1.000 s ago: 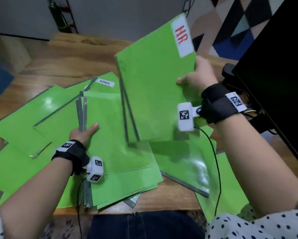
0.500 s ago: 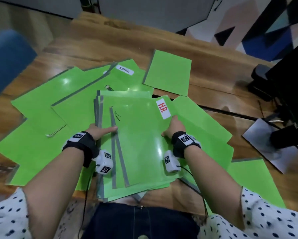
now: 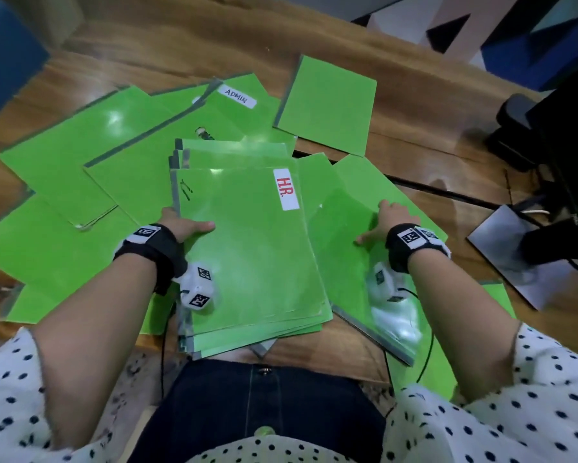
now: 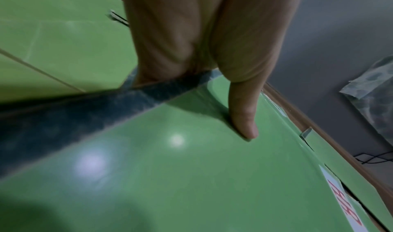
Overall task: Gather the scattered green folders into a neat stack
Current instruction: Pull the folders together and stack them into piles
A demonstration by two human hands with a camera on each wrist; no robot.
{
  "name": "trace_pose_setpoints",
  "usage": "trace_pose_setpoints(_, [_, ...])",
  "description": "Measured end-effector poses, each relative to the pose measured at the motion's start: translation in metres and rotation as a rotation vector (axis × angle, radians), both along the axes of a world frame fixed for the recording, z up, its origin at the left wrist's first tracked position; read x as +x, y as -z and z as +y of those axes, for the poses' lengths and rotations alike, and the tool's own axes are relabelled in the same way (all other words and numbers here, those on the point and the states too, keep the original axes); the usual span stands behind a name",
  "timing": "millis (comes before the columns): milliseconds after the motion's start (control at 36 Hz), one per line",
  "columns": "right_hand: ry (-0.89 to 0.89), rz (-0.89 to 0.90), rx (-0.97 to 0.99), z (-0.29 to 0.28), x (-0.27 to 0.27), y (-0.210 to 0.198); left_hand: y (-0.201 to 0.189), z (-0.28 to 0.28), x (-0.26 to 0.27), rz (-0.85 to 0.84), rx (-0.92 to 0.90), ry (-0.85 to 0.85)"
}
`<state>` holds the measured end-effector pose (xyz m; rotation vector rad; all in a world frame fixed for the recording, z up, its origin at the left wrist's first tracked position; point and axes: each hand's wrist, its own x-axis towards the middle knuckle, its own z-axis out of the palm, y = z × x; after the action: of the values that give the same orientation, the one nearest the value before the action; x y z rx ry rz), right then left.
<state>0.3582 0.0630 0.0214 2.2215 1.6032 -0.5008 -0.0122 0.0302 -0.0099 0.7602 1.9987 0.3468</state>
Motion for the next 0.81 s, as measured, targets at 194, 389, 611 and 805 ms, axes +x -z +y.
trace_pose_setpoints(194, [0.035,-0.067,-0.072,-0.014,0.017,0.007,0.000,0.002,-0.003,-0.023,-0.013,-0.020])
trace_pose_setpoints(389, [-0.002,-0.019,0.053,-0.003,0.016,-0.022,0.000,0.003,0.001,0.009,-0.025,-0.001])
trace_pose_setpoints(611, [-0.251,-0.260,0.421,0.047,-0.014,-0.111,-0.004,0.005,0.004,0.066,-0.039,0.033])
trace_pose_setpoints(805, [-0.039,0.025,0.636,0.072,-0.038,-0.173,-0.010,0.003,0.005,0.063,-0.034,0.012])
